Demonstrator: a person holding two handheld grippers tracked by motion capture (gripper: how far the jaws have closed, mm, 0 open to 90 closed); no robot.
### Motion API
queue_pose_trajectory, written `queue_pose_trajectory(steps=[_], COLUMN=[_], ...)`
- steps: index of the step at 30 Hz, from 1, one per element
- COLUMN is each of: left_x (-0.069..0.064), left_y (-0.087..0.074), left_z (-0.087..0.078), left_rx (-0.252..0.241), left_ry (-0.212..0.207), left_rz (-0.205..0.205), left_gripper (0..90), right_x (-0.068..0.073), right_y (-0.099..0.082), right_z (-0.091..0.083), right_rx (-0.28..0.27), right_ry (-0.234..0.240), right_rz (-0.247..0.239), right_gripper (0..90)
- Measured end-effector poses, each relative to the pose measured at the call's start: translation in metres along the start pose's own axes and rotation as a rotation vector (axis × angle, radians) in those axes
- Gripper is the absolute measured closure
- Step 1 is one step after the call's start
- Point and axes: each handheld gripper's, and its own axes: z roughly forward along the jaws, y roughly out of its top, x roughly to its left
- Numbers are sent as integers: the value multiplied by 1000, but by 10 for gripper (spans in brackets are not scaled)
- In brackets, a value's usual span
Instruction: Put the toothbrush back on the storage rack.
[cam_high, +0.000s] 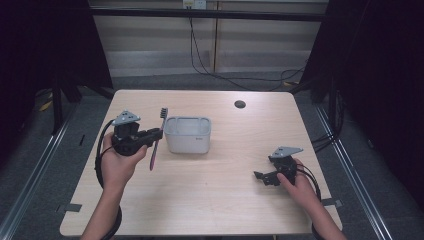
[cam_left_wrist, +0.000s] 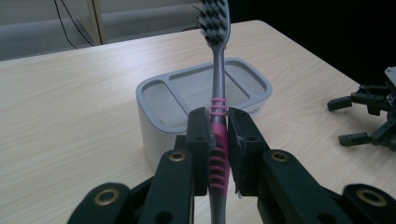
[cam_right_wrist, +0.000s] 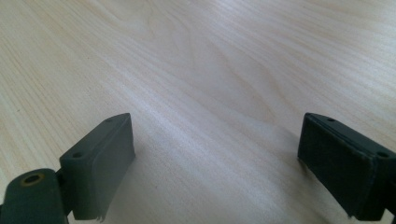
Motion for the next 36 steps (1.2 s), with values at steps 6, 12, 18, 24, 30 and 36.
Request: queue_pose_trajectory(steps=[6,12,18,24,30,36], left_x=[-1,-2,-2,-2,-2,-2], left_y=[4,9,14,20,25,31], left_z=[3,5,6,9,14,16], left_rx=[-2,-21,-33,-33,-31,-36], left_ry=[0,5,7,1,5,6], left_rz=[4,8,4,2,1,-4], left_gripper=[797,797,797,797,797,797], right_x=[0,0,0,0,0,0], right_y=[0,0,0,0,0,0], right_z=[0,0,0,0,0,0], right_rx=[0,0,0,0,0,0], right_ry=[1,1,1,1,1,1], right_rz=[-1,-1,-1,-1,-1,-1], right_gripper=[101,101,101,101,101,101])
